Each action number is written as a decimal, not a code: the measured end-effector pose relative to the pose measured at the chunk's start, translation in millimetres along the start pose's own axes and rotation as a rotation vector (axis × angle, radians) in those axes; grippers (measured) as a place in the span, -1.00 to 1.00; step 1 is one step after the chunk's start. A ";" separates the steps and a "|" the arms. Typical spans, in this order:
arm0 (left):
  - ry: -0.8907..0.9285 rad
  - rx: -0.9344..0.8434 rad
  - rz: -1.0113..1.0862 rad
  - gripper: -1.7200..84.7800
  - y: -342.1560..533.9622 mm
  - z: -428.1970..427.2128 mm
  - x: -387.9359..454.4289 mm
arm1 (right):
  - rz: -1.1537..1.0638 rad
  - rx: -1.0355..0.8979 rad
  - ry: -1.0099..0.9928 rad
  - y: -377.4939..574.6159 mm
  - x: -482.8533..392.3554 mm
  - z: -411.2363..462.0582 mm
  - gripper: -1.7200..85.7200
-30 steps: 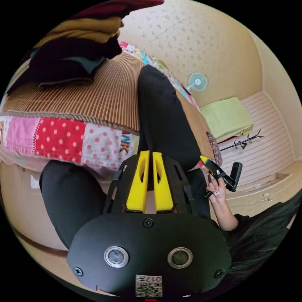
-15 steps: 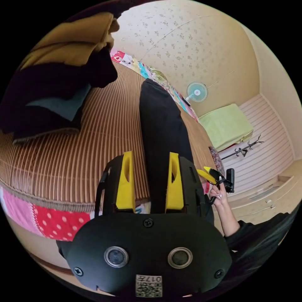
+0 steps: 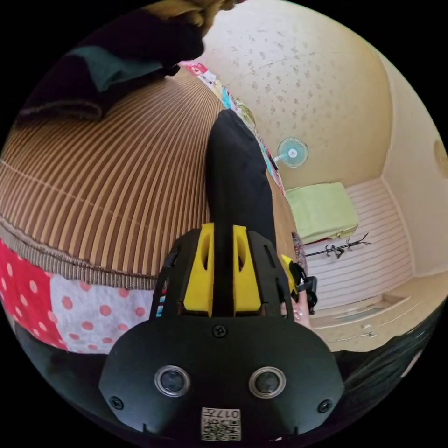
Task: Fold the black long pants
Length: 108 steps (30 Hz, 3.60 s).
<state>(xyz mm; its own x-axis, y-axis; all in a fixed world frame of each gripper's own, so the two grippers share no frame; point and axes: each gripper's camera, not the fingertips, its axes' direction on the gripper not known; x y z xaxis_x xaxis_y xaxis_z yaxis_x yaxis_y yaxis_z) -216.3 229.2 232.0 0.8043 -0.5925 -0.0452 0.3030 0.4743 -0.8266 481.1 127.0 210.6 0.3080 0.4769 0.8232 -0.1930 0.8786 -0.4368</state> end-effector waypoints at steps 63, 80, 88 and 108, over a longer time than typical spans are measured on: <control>0.841 -0.157 0.366 -0.90 202.5 -209.8 90.3 | -0.370 -0.311 -0.823 77.9 -175.6 -207.9 -0.96; 0.881 0.218 0.901 -0.93 155.6 -316.3 345.0 | -0.710 -0.190 -0.902 -42.2 -450.5 -263.1 -0.96; 0.825 0.173 0.719 -0.93 59.4 -256.6 341.0 | -0.493 -0.260 -0.736 -152.0 -422.7 -162.8 -0.95; 0.530 0.290 0.050 -0.91 76.4 -181.0 69.0 | 0.037 -0.076 0.025 39.0 -54.3 -109.7 -0.66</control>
<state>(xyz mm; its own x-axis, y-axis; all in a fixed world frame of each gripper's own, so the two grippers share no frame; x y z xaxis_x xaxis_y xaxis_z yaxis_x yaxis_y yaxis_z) -230.1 106.7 64.3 0.4797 -0.7732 -0.4147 0.4581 0.6238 -0.6332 559.1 138.1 109.0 0.3249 0.5084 0.7975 -0.1333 0.8594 -0.4936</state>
